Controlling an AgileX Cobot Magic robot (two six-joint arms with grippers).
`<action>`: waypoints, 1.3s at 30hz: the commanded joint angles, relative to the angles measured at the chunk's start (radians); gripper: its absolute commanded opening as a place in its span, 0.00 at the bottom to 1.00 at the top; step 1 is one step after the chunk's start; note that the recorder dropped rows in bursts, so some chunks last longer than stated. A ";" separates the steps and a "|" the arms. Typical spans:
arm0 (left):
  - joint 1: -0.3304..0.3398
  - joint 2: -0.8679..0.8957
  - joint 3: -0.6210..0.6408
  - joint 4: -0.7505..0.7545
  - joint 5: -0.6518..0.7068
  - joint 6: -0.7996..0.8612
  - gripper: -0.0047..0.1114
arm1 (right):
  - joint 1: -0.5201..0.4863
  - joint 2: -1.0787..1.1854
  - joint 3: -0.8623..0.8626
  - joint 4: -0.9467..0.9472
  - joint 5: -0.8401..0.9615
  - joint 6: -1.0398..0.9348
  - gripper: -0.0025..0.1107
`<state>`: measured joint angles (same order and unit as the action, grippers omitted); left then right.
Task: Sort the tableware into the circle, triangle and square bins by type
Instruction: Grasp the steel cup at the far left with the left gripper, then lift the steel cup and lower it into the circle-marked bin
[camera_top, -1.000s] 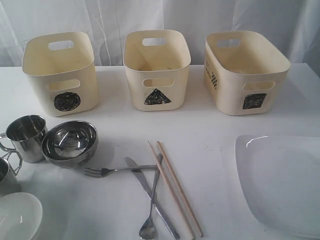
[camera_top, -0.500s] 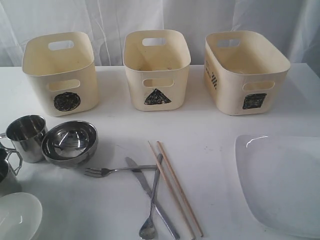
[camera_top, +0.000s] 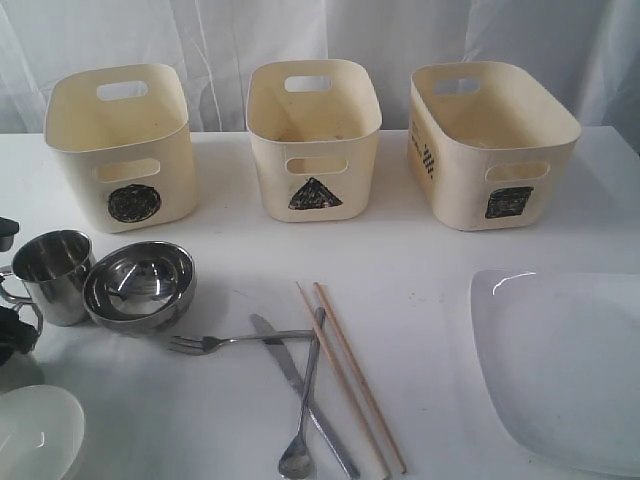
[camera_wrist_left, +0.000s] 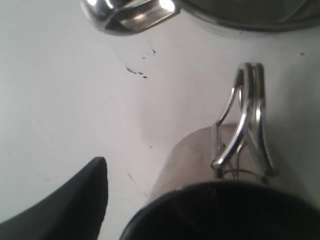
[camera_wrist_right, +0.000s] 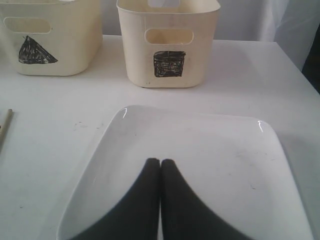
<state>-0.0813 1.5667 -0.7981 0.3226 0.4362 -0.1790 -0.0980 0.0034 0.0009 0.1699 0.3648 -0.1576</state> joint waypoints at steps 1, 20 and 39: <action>-0.001 -0.001 0.008 0.021 0.008 -0.005 0.47 | -0.002 -0.003 -0.001 -0.010 -0.015 0.004 0.02; -0.001 -0.318 -0.126 0.157 0.323 -0.043 0.04 | -0.002 -0.003 -0.001 -0.010 -0.015 0.004 0.02; -0.001 -0.487 -0.239 -0.156 -0.733 -0.059 0.04 | -0.002 -0.003 -0.001 -0.010 -0.013 0.004 0.02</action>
<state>-0.0813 1.0205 -1.0313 0.1783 -0.0749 -0.2245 -0.0980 0.0034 0.0009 0.1699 0.3648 -0.1576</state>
